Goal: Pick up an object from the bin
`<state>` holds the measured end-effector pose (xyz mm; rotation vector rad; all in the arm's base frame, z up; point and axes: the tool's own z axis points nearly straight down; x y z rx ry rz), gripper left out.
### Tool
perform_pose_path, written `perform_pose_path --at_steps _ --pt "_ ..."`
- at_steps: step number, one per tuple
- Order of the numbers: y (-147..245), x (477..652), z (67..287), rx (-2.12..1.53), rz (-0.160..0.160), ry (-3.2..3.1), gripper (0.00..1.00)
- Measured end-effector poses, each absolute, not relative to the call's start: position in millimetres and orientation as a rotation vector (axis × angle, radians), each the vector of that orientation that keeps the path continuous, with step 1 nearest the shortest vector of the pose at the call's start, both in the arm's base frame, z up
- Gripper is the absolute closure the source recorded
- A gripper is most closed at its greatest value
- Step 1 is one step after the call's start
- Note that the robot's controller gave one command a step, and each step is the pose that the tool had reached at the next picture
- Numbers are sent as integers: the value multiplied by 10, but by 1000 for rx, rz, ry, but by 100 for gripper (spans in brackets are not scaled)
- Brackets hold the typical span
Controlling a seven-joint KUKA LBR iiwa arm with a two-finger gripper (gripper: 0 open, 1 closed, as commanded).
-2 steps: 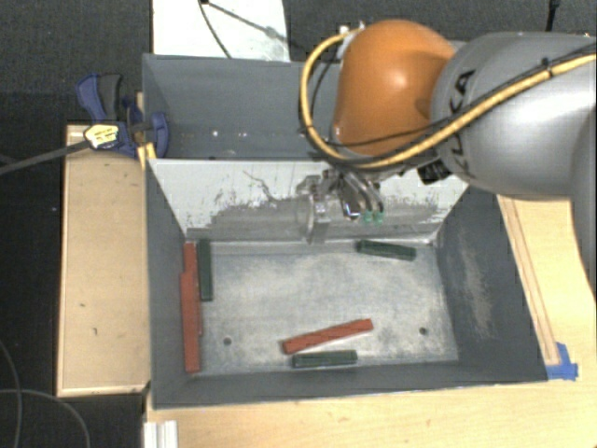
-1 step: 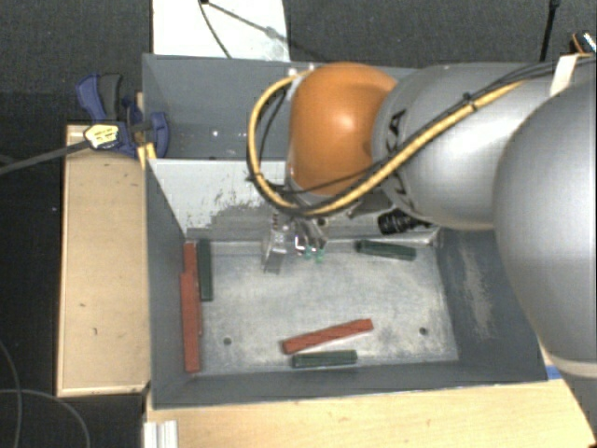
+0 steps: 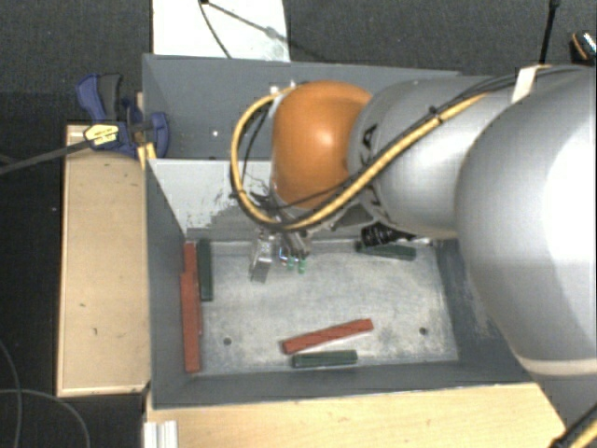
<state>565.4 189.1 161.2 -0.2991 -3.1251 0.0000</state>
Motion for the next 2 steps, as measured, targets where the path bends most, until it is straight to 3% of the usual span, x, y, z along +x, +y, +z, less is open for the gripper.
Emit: perform_pose_path --at_steps 1,2 --pt "1542 5401 1649 -632 1 -3078 100" --pt "1553 5405 1650 -627 0 -3080 0"
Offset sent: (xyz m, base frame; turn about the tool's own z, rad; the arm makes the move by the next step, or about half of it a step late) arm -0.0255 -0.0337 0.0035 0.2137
